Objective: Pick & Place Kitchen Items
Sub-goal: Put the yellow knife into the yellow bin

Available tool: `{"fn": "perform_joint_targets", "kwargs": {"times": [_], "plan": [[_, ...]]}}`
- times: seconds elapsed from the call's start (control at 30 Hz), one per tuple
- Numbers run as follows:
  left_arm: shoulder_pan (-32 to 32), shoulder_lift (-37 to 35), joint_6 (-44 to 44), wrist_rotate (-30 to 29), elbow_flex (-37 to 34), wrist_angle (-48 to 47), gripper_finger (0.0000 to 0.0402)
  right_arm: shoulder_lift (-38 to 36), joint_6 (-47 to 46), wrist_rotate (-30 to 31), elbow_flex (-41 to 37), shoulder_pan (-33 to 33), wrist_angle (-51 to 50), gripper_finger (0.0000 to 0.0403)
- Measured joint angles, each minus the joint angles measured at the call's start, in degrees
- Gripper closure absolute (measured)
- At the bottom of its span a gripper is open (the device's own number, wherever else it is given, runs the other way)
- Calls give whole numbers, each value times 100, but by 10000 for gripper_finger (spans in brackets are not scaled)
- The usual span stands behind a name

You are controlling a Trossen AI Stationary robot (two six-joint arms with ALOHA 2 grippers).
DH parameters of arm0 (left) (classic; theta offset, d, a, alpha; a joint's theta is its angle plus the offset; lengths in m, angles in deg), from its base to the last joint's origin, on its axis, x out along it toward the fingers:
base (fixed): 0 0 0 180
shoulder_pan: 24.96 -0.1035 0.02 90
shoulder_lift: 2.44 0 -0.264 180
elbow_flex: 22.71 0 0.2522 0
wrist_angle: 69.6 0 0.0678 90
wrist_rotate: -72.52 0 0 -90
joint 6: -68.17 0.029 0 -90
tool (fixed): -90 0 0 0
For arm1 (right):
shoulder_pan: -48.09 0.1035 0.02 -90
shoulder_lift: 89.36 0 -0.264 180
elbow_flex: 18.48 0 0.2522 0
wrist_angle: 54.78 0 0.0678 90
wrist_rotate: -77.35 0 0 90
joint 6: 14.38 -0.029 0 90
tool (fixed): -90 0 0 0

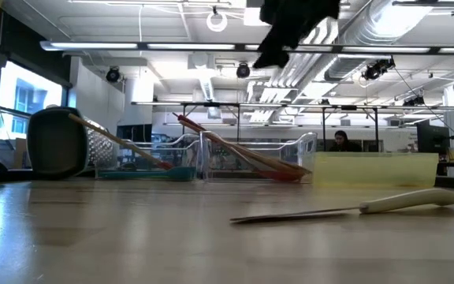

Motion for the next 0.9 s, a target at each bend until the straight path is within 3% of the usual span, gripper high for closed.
{"fn": "perform_joint_targets", "kwargs": {"times": [0.1, 0.23, 0.37, 0.53, 0.67, 0.77, 0.9], "plan": [[2, 131, -214, 143, 0, -65, 402, -526, -235, -802, 3, 183, -789, 100], [26, 364, -423, 856, 5, 69, 397, -1108, -271, -1830, 3, 403, -1812, 101], [290, 567, -410, 1169, 5, 521, 373, -1583, -283, -2230, 3, 736, -2563, 101], [736, 678, -676, 991, 10, 1076, 317, -1915, -611, -2193, 3, 1428, -2824, 101], [1094, 683, -1686, 77, 7, 922, 270, -2013, -1055, -1955, 3, 2118, -2943, 101], [1385, 681, -2884, -801, 7, 393, 246, -2037, -1359, -1346, 1, 2675, -3076, 101], [1818, 679, -4089, -1432, 1, -165, 229, -2024, -1849, -315, 1, 3382, -3092, 101]]}}
